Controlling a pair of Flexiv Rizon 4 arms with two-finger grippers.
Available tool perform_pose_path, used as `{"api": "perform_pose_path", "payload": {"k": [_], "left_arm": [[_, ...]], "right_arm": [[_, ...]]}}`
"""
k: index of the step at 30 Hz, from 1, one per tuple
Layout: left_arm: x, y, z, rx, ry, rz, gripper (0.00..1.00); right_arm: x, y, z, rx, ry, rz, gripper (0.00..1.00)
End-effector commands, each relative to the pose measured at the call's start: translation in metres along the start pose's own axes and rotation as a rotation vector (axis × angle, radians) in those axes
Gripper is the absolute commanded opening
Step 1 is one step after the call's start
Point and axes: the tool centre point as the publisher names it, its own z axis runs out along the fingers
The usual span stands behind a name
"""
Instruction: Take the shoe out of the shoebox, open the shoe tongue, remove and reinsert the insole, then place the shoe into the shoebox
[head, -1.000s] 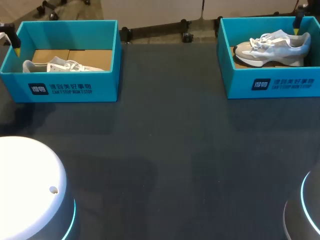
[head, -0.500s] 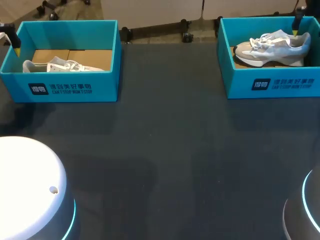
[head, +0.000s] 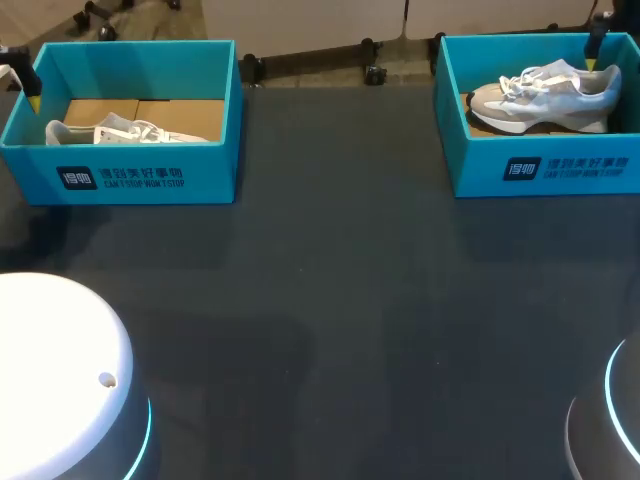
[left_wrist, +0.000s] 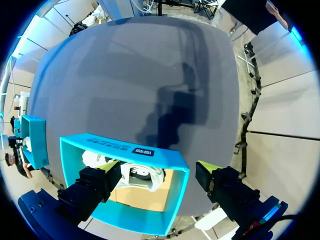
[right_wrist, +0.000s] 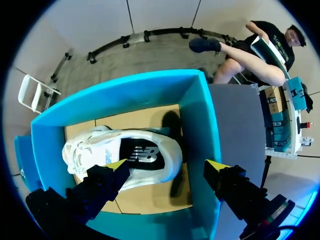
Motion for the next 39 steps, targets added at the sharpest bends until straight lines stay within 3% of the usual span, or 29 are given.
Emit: {"api": "perform_pose_path", "payload": {"k": [1, 3, 5, 8, 9, 13, 39], "left_arm": [[0.0, -0.002, 0.0, -0.004, 0.002, 0.001, 1.0], [0.0, -0.002, 0.0, -0.004, 0.002, 0.001, 1.0], [0.0, -0.002, 0.0, -0.004, 0.002, 0.001, 1.0], [0.0, -0.002, 0.0, -0.004, 0.002, 0.001, 1.0], [0.0, -0.002, 0.0, -0.004, 0.002, 0.001, 1.0], [0.0, -0.002, 0.0, -0.004, 0.002, 0.001, 1.0], [0.0, -0.002, 0.0, -0.004, 0.002, 0.001, 1.0]], "right_arm": [[-0.001, -0.005, -0.002, -0.013, -0.008, 0.013, 1.0], [-0.002, -0.005, -0.003, -0.013, -0.012, 0.016, 1.0], [-0.004, -0.006, -0.002, -0.014, -0.013, 0.021, 0.93], [-0.006, -0.006, 0.001, -0.014, -0.013, 0.031, 0.64], [-0.006, -0.006, 0.002, -0.013, -0.013, 0.032, 0.59], [-0.005, -0.005, 0.007, -0.007, -0.017, 0.031, 0.53], [-0.004, 0.004, 0.041, 0.038, -0.102, 0.015, 0.49]]}}
